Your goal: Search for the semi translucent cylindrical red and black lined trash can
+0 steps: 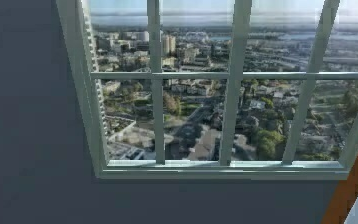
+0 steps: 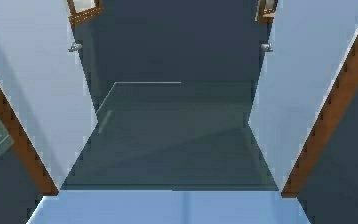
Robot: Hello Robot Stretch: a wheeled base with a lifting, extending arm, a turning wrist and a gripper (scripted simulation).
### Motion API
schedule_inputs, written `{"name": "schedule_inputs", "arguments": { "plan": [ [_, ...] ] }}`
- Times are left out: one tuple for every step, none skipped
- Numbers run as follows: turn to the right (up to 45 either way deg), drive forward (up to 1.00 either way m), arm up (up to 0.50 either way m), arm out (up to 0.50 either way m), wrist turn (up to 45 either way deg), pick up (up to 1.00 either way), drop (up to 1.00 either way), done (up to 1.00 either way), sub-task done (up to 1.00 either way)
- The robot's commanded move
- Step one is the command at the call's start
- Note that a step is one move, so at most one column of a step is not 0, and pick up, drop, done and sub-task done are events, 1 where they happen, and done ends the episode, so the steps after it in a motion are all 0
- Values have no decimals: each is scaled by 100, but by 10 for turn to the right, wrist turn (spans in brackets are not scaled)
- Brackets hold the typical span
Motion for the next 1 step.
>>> {"name": "schedule_inputs", "arguments": {
  "plan": [
    [0, 5, 0, 0, 0, 0, 0, 0, 0]
  ]
}}
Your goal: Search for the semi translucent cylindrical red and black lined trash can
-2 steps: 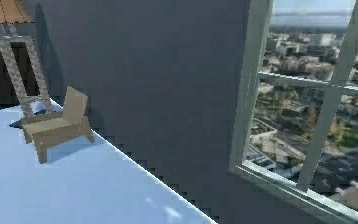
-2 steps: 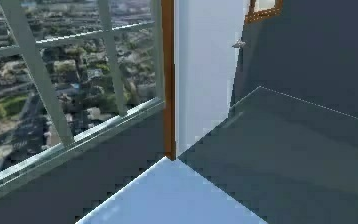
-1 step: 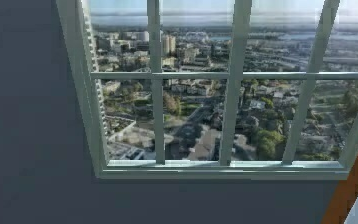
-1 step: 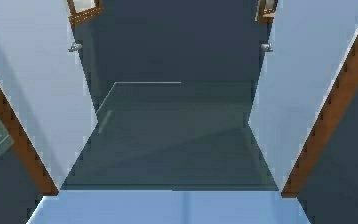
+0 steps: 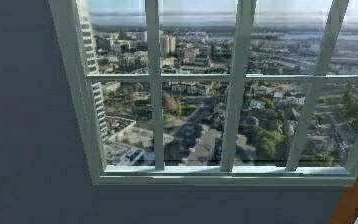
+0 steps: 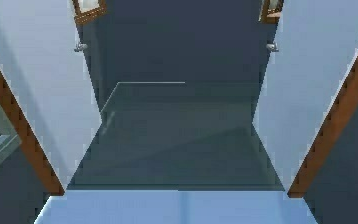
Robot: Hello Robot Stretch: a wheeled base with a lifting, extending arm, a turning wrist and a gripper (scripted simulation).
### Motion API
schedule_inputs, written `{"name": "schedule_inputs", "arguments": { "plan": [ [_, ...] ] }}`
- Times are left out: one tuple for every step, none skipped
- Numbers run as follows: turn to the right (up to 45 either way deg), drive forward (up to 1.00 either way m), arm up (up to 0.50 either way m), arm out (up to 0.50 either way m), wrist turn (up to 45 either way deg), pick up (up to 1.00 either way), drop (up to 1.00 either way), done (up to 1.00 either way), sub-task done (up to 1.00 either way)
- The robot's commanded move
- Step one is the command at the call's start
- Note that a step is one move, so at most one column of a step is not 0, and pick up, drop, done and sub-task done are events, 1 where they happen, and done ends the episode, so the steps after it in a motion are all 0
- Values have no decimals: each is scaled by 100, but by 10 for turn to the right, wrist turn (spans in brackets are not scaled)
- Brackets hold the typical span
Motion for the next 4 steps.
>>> {"name": "schedule_inputs", "arguments": {
  "plan": [
    [-450, 0, 0, 0, 0, 0, 0, 0, 0],
    [-390, 0, 0, 0, 0, 0, 0, 0, 0],
    [0, 100, 0, 0, 0, 0, 0, 0, 0],
    [-30, 0, 0, 0, 0, 0, 0, 0, 0]
  ]
}}
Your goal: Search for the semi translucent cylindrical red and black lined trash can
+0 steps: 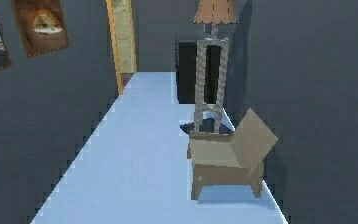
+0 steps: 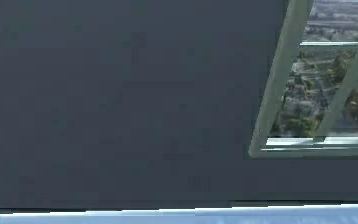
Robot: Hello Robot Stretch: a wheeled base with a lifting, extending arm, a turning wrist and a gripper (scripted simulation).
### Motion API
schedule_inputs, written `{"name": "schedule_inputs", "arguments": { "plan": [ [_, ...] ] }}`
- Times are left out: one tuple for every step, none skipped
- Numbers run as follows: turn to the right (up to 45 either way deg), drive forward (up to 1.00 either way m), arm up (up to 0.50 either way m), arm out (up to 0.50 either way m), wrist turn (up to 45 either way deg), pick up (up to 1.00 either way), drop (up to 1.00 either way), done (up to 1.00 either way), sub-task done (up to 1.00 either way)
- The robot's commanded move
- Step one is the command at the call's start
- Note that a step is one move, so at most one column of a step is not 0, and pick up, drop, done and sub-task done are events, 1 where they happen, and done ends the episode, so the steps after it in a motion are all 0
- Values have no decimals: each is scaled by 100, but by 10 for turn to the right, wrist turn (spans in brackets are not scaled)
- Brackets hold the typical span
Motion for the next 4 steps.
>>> {"name": "schedule_inputs", "arguments": {
  "plan": [
    [0, 95, 0, 0, 0, 0, 0, 0, 0],
    [-450, 0, 0, 0, 0, 0, 0, 0, 0],
    [-120, 0, 0, 0, 0, 0, 0, 0, 0],
    [0, 55, 0, 0, 0, 0, 0, 0, 0]
  ]
}}
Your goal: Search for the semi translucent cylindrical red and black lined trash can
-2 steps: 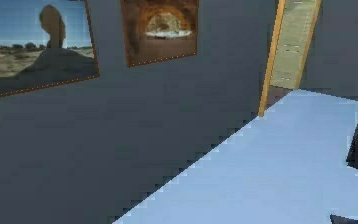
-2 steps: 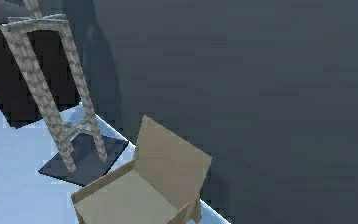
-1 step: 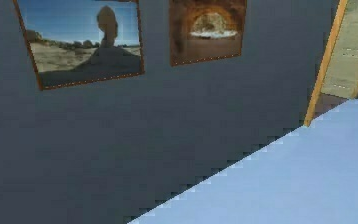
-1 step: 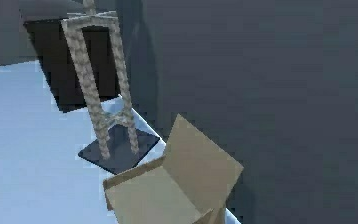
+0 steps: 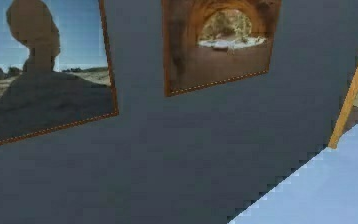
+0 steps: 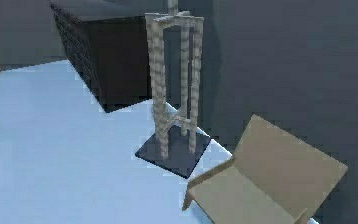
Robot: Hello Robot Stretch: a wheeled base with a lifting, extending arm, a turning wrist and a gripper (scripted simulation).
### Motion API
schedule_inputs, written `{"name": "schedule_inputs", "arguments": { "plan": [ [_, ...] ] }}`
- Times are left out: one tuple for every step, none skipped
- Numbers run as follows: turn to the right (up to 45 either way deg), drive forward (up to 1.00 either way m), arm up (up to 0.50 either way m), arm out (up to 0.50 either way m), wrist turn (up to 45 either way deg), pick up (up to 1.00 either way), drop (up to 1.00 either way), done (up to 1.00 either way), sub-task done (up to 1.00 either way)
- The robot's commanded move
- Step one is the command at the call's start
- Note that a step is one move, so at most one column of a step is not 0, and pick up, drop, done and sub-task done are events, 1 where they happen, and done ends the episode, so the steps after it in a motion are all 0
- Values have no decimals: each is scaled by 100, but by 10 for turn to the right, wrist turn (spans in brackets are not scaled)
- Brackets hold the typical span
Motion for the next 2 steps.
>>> {"name": "schedule_inputs", "arguments": {
  "plan": [
    [450, 0, 0, 0, 0, 0, 0, 0, 0],
    [90, 0, 0, 0, 0, 0, 0, 0, 0]
  ]
}}
